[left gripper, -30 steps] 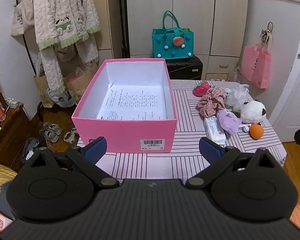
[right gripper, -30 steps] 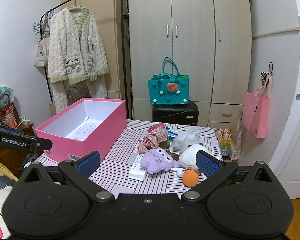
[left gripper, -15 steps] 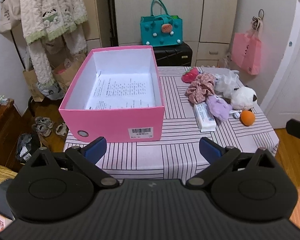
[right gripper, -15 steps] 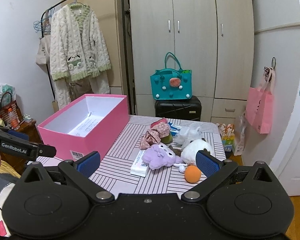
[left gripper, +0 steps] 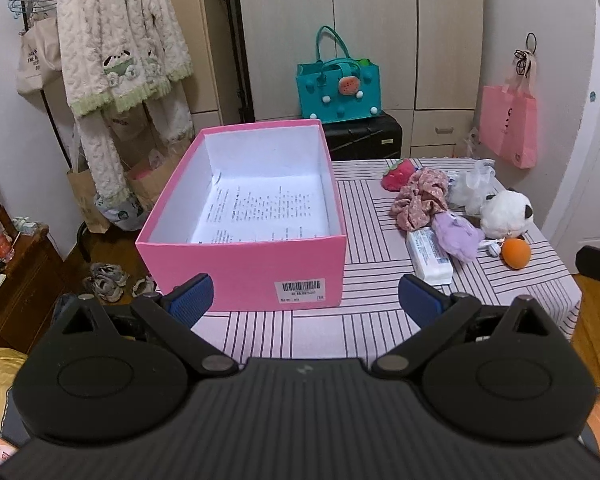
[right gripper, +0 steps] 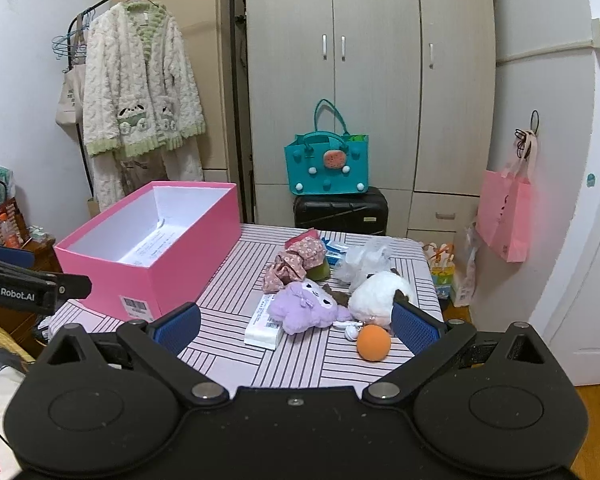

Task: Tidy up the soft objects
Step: 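Move both tools toward the soft items on the table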

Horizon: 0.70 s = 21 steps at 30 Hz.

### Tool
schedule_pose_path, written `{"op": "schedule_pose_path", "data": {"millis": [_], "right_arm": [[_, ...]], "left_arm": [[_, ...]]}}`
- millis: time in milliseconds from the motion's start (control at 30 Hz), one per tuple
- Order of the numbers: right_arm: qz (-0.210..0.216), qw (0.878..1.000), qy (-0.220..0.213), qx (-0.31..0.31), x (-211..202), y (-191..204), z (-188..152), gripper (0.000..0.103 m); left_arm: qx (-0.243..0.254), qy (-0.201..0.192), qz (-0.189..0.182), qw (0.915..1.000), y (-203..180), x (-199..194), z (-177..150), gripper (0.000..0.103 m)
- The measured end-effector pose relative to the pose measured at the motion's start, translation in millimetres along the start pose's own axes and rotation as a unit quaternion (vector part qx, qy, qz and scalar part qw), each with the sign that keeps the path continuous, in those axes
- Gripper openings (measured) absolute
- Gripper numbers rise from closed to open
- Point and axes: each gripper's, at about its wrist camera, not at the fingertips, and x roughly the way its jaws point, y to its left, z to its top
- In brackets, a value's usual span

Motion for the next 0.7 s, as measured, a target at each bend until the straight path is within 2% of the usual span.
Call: {"op": "schedule_pose_path", "data": {"millis": [267,433,533,600,700], "right_arm": [[0.003,1.0,0.002,0.0,1.7,0.0,-0.6,0.103],[-0.002,0.999,-0.027,-0.02,-0.1,-3.7,-5.6,0.103],[0.0,0.998,-0.045,-0.032,2.3,-11.4,-11.4,0.103],[0.017,0.998,-0.054,-0.029,6.1,-20.5,-15.6,0.103],[0.036,0.998,-0.057,-0.02,17.0,-35.2,-20.9,0.103]], "left_arm": [[0.007,-0.004,-0.002,1.0,0.1,5.0,1.0,0.1],[0.03,-0.023,-0.002,0.9993,-5.3,4.1,7.9,0.101],[0.026,-0.043,-0.032,0.9982,-6.2,3.3,12.4,0.101],[0.021,-0.055,-0.06,0.9965,-7.5,5.6,14.8,0.101],[0.028,-0.055,-0.083,0.9947,-16.3,15.7,20.6,0.1]]}}
